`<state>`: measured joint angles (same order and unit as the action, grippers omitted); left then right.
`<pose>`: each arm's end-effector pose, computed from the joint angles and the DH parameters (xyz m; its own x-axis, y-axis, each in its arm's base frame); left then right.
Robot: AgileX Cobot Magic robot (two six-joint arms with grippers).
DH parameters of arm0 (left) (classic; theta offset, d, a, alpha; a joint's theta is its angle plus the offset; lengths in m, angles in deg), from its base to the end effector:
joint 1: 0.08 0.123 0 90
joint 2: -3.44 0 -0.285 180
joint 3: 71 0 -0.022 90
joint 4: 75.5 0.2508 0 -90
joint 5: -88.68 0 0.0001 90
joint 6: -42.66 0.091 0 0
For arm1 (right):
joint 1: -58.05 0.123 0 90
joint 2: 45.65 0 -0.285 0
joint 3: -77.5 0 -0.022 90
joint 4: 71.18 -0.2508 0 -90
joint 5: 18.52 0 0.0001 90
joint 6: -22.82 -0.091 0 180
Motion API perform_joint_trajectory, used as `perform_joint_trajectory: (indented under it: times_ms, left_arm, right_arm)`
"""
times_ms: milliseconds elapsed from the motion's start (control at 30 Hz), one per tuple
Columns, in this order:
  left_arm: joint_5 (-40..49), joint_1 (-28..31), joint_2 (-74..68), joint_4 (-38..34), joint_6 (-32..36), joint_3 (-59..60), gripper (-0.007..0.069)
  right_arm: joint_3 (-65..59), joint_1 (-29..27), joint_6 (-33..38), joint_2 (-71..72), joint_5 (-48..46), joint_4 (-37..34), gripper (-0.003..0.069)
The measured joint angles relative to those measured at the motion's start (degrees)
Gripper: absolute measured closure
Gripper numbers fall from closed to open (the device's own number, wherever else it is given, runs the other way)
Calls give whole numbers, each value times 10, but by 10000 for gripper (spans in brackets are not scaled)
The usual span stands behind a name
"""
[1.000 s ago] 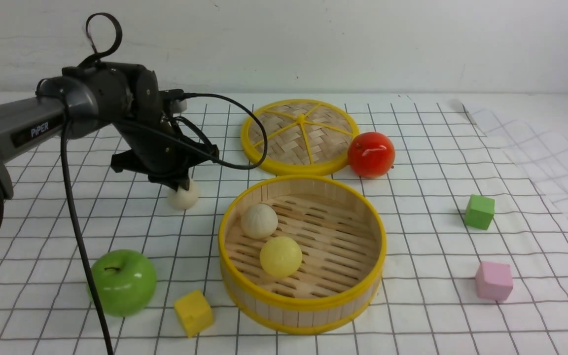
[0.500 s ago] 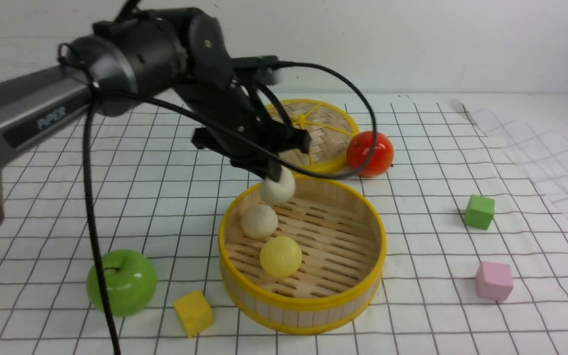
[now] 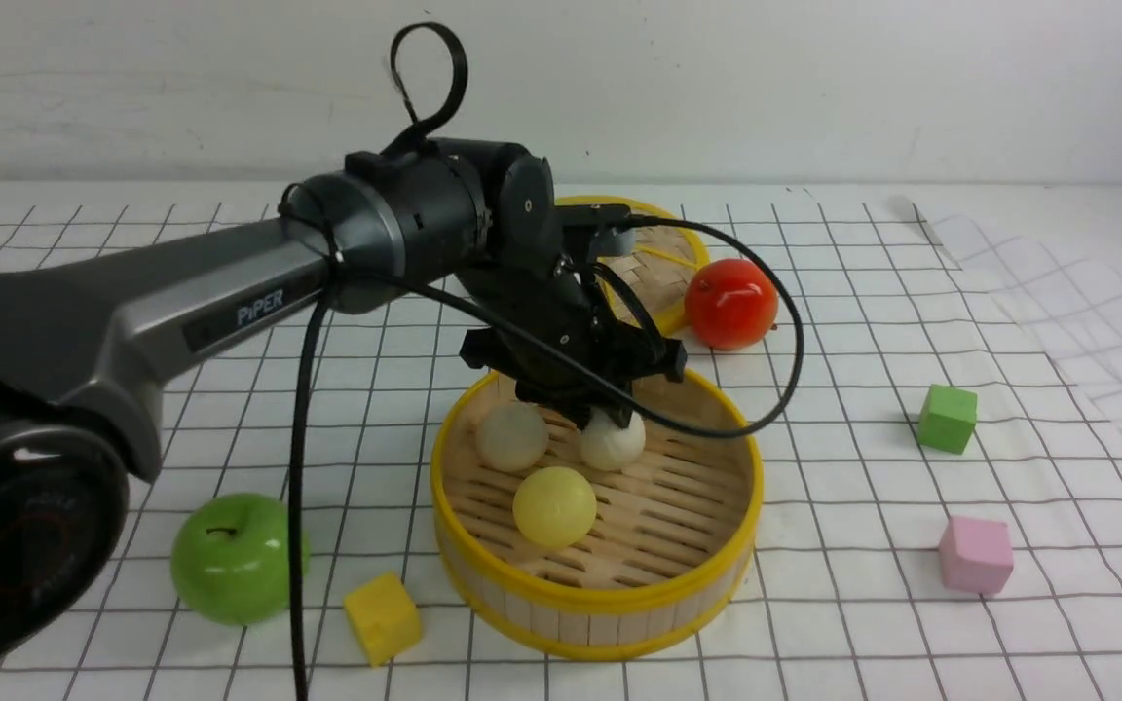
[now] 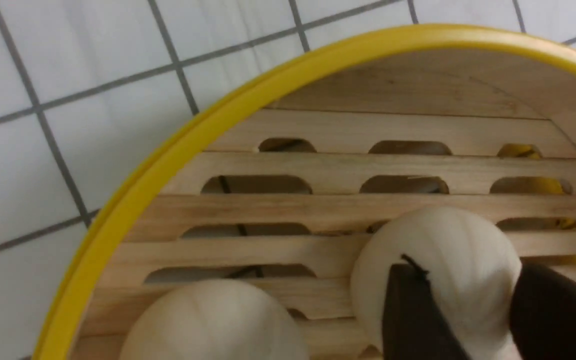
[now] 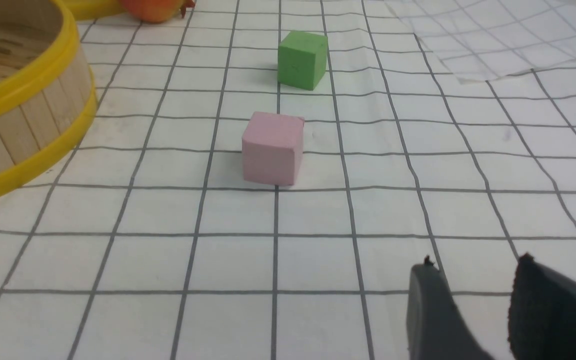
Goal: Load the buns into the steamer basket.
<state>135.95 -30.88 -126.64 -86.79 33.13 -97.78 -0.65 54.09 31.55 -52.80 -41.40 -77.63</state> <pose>0.4035 -0.2558 0.2267 -0.8790 0.1825 -0.4404 0.3224 0.9081 -0.2671 0.0519 0.0004 0.1727 -0.3101 -0.0272 -0.9503 0.0125 0.9994 -0.0327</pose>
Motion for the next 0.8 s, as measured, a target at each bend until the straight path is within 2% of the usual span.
perform_joint_trajectory:
  times_ms: [67,100,233,333,433,500,533,667,800]
  left_arm:
    - [15,0,12,5,-5,0,253]
    - [35,0,36,10,-2,1,188]
    - [87,1,109,28,18,1,123]
    - [133,1,185,57,31,1,120]
    - [182,1,263,90,33,1,152]
    - [211,1,328,102,33,7,212]
    - [211,1,333,102,33,7,218]
    - [209,1,458,98,40,74,428]
    - [163,1,551,98,41,153,615]
  right_arm:
    - [0,0,0,0,0,0,419]
    - [0,0,0,0,0,0,419]
    - [0,0,0,0,0,0,419]
    - [0,0,0,0,0,0,419]
    - [0,0,0,0,0,0,419]
    - [0,0,0,0,0,0,418]
    - [0,0,0,0,0,0,418]
    - [0,0,0,0,0,0,419]
    - [0,0,0,0,0,0,419]
